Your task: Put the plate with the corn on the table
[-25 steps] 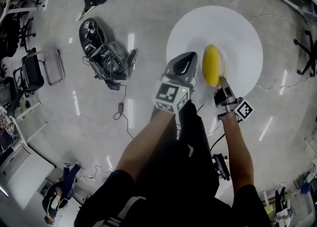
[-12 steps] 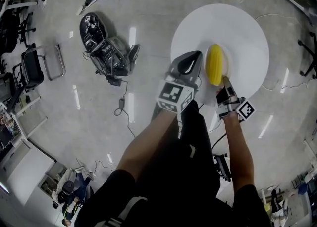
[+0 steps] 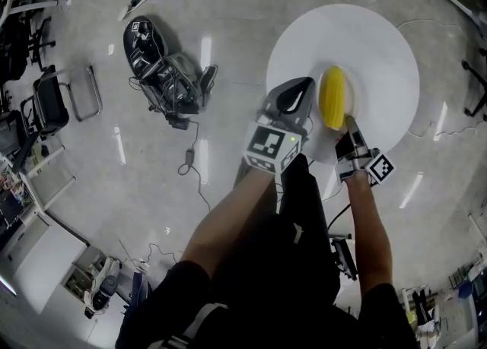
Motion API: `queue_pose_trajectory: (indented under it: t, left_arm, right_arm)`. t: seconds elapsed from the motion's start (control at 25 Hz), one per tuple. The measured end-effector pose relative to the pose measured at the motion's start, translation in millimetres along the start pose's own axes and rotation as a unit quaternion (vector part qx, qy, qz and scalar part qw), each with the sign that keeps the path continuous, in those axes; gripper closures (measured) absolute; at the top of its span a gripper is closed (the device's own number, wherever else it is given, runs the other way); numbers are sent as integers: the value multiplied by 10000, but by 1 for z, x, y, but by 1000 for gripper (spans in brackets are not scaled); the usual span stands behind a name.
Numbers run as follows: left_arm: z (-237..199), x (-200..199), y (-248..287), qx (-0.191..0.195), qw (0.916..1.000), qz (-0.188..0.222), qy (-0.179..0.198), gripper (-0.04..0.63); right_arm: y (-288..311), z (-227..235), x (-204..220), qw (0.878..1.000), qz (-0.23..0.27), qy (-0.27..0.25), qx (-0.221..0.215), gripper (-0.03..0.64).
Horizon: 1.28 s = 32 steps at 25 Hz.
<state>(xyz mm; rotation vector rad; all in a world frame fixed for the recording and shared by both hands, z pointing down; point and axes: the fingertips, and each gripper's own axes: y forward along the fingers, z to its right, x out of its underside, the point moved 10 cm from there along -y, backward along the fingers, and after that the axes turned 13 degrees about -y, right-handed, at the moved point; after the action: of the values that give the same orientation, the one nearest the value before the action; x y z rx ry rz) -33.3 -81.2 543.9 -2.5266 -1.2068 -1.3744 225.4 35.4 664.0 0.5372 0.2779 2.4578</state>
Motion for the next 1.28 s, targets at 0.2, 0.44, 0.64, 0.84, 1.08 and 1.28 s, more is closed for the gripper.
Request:
queue_pose_trajectory:
  t: [0.2,0.44,0.64,0.84,1.08,1.28]
  left_arm:
    - [-2,2,0,5,10000,-24,6,591]
    - [-1,7,-2,-8,10000,-62,-26,591]
    - [0,7,-1,-16,10000,-48,-25,591]
    - [0,7,1,-28,10000,-32,-52,591]
    - [-3,6,4,-56,10000,-39,-62,591]
    - [-2,10,4,-55,9999,-56,-88,591]
  right_arm:
    - [1,6,0,10000,12,32,57,575]
    - [2,11,3,10000,-17,62,73,575]
    - [5,11,2,10000,-17,2,47,575]
    - [5,9,-1,9998,-52,-85,167,577]
    - [9,10,-2,9995,-23,-130,297,578]
    - [6,13,-2,9985,-81,-51,541,578]
